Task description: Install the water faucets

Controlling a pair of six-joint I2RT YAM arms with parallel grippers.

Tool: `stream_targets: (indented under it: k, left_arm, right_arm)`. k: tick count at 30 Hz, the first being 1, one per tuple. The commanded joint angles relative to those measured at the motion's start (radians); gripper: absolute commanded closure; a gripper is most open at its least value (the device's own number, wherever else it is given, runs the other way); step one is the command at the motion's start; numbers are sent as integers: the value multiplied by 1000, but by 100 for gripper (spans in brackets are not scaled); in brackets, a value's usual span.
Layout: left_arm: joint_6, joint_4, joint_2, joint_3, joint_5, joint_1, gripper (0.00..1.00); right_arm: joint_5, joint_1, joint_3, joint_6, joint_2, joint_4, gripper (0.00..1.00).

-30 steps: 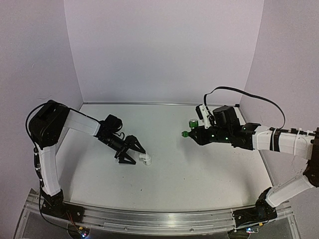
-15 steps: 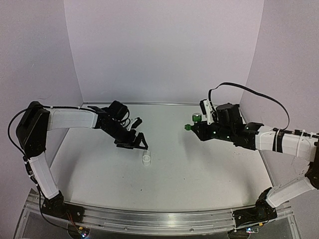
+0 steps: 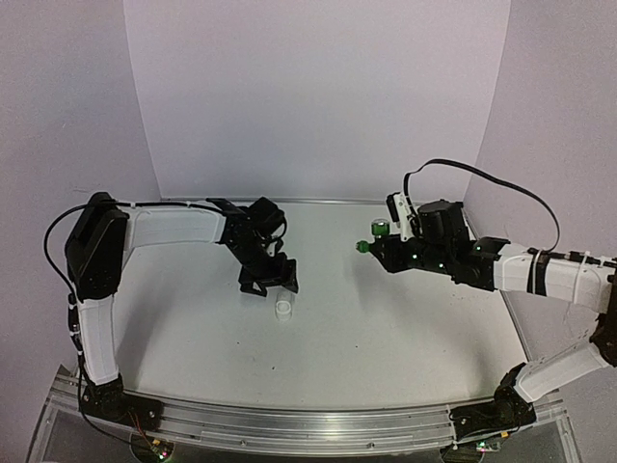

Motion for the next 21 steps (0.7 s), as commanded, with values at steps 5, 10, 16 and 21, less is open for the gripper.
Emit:
stream_targets:
  k: [5, 10, 16, 21]
  left_arm:
    - [-204, -197, 133, 190, -179, -96, 16]
    - [-227, -227, 164, 235, -202, -120, 23]
    - [-224, -243, 213, 270, -184, -127, 34]
    - [-226, -246, 223, 262, -170, -128, 37]
  right_arm:
    - [-43, -2, 24, -29, -9, 27, 98]
    - [-23, -2, 3, -38, -42, 28, 98]
    - [-28, -2, 0, -43, -51, 31, 99]
    - [-32, -1, 0, -46, -53, 31, 99]
